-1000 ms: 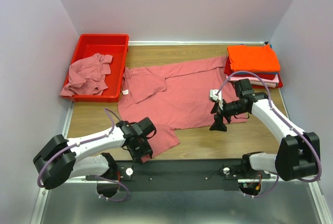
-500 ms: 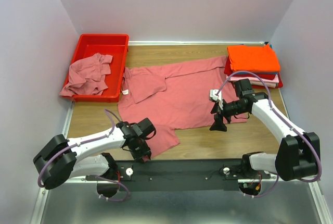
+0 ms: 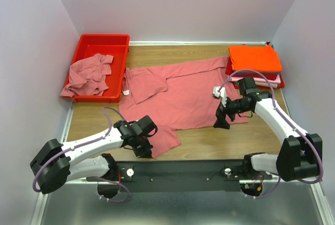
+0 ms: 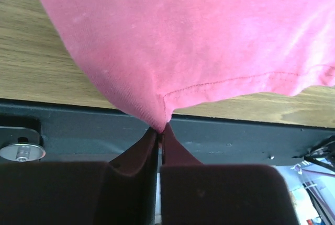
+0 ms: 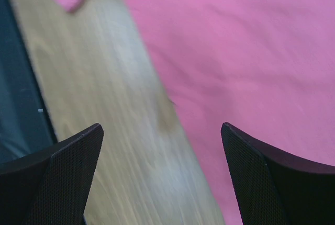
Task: Fold and stack the t-shirts
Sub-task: Fold the tshirt
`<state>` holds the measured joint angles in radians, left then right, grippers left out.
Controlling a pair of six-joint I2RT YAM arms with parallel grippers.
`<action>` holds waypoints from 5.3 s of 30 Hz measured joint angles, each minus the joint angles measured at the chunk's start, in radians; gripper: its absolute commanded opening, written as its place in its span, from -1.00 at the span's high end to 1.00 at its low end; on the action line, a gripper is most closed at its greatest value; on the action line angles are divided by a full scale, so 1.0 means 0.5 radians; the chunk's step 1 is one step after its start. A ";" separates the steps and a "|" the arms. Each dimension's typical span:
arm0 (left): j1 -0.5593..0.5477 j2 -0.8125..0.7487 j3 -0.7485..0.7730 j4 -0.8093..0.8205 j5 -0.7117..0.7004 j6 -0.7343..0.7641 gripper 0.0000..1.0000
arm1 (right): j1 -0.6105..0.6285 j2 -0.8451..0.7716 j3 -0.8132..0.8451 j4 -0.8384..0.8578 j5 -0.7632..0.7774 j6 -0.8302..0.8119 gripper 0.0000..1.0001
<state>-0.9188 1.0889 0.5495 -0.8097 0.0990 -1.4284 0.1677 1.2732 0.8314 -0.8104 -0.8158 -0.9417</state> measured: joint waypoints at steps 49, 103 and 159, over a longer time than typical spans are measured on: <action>0.000 -0.577 -0.126 0.176 0.012 0.102 0.99 | -1.108 0.741 0.172 0.114 0.710 0.623 0.67; 0.000 -0.894 0.417 -0.427 0.011 -0.017 1.00 | -1.093 0.533 0.108 -0.173 0.928 0.391 0.99; 1.349 0.258 0.826 0.569 0.113 1.043 1.00 | -0.990 1.332 1.174 -0.190 0.182 0.776 0.99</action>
<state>-0.2443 1.2179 0.9627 -0.5251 0.1555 -0.9070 -0.3271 1.9392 1.4185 -0.9054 -0.7250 -0.5537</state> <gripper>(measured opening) 0.012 0.006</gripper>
